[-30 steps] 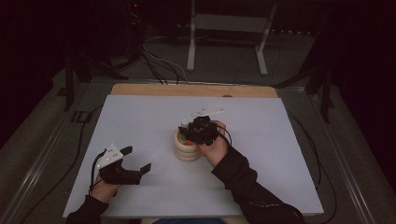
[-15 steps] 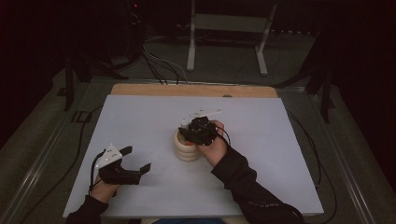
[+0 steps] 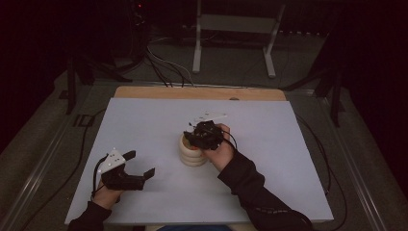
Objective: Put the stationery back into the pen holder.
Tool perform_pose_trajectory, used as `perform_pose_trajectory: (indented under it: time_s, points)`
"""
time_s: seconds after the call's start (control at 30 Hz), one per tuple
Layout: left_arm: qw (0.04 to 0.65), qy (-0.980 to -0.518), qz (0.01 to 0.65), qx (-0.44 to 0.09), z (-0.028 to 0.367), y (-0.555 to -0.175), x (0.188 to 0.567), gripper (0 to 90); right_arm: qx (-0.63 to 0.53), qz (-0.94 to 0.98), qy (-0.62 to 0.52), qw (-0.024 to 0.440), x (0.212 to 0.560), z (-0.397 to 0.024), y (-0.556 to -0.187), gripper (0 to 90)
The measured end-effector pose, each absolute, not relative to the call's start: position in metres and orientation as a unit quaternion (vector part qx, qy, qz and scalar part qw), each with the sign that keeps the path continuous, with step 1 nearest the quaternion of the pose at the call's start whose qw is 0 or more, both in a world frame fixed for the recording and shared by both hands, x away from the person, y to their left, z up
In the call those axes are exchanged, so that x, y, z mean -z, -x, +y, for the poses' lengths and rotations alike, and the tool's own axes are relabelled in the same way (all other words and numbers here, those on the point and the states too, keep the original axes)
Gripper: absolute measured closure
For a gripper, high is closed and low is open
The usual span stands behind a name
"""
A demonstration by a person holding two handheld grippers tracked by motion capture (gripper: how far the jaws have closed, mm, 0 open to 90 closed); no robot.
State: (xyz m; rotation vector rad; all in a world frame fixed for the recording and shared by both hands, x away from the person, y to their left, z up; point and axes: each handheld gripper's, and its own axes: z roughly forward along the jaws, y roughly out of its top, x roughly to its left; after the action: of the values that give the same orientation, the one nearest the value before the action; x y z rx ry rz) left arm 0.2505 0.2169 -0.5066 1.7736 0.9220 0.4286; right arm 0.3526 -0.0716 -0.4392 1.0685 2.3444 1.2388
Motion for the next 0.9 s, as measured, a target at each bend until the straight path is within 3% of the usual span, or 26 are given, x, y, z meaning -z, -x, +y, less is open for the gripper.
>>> perform_pose_trajectory:
  time_s: [0.13,0.27,0.4,0.7,0.9]
  points:
    - [0.521,-0.741,0.384,-0.179,0.217,-0.25,0.506,0.2,-0.439,0.807,-0.367,0.144,0.434,-0.072,-0.352,53.1]
    - [0.523,-0.74,0.384,-0.179,0.217,-0.25,0.506,0.2,-0.455,0.801,-0.364,0.136,0.429,-0.074,-0.35,27.2]
    - [0.525,-0.74,0.382,-0.177,0.217,-0.25,0.506,0.2,-0.465,0.801,-0.359,0.118,0.426,-0.076,-0.349,15.2]
    - [0.529,-0.738,0.379,-0.179,0.218,-0.248,0.504,0.2,-0.48,0.805,-0.335,0.094,0.426,-0.088,-0.347,3.5]
    - [0.528,-0.739,0.379,-0.179,0.218,-0.249,0.503,0.2,-0.478,0.808,-0.331,0.093,0.426,-0.097,-0.347,2.2]
